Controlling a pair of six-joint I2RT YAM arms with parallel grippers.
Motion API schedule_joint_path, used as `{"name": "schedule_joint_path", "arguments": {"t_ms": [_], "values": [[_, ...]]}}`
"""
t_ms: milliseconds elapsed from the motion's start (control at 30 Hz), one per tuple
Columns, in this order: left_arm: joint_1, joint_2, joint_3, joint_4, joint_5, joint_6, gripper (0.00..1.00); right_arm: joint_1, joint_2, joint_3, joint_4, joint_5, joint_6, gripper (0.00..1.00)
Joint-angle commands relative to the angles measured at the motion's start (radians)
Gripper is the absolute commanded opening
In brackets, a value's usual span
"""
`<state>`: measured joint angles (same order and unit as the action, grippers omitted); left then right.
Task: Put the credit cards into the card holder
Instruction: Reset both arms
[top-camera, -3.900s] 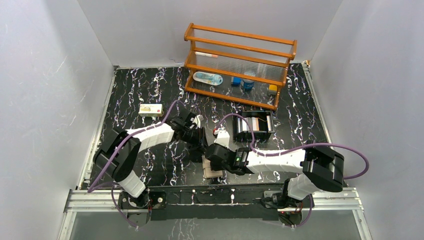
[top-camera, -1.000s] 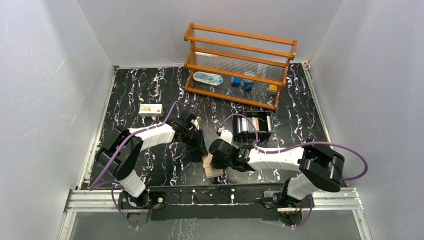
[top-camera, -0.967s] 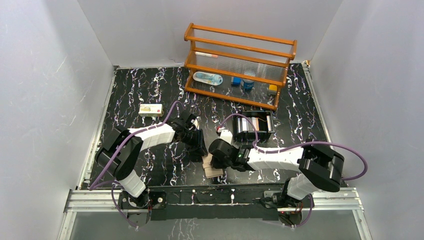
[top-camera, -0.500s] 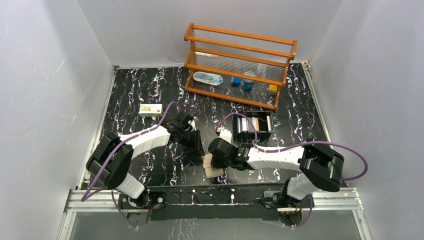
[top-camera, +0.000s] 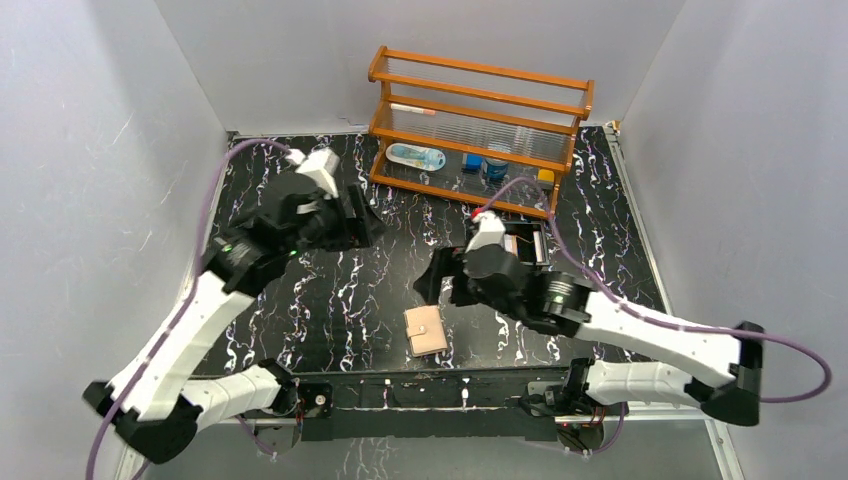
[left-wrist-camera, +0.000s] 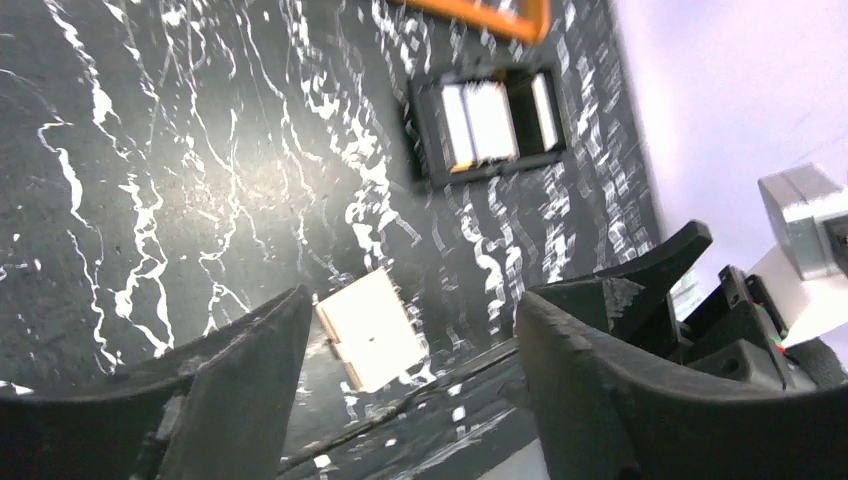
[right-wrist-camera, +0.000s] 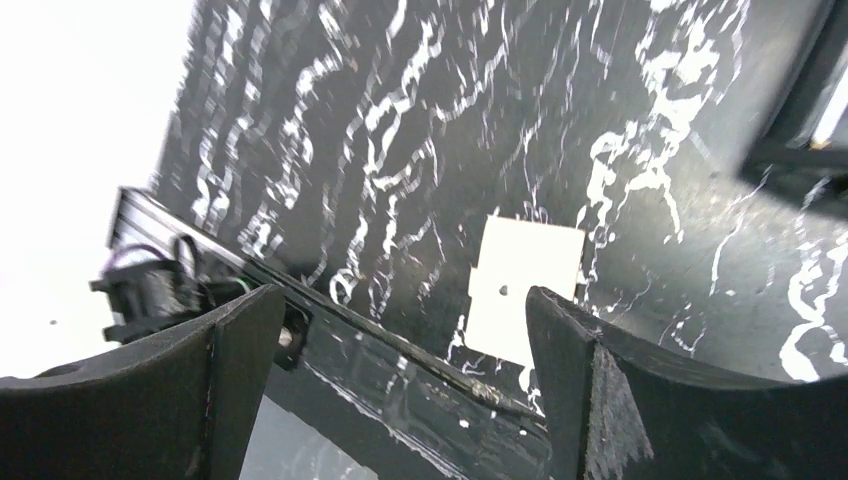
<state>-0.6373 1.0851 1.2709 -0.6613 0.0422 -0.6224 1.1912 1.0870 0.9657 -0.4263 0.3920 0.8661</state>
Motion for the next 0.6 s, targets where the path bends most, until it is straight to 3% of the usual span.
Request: {"name": "schedule_joint_path", "arguments": {"t_ms": [0, 267, 567], "values": [[-0.001, -0.074, 0.119, -0.214, -0.151, 0.076, 0.96, -0.004, -0.152, 0.080, -0.103, 0.162, -0.075, 0.98], [-0.001, -0.201, 0.097, -0.223, -0.191, 0.055, 0.99, -0.004, -0.360, 0.116, -0.248, 0.358, -0.036, 0.98], [-0.001, -0.282, 0.031, -0.184, -0.235, 0.046, 0.99, -0.004, -0.449, 0.084, -0.247, 0.393, -0.029, 0.98]]}}
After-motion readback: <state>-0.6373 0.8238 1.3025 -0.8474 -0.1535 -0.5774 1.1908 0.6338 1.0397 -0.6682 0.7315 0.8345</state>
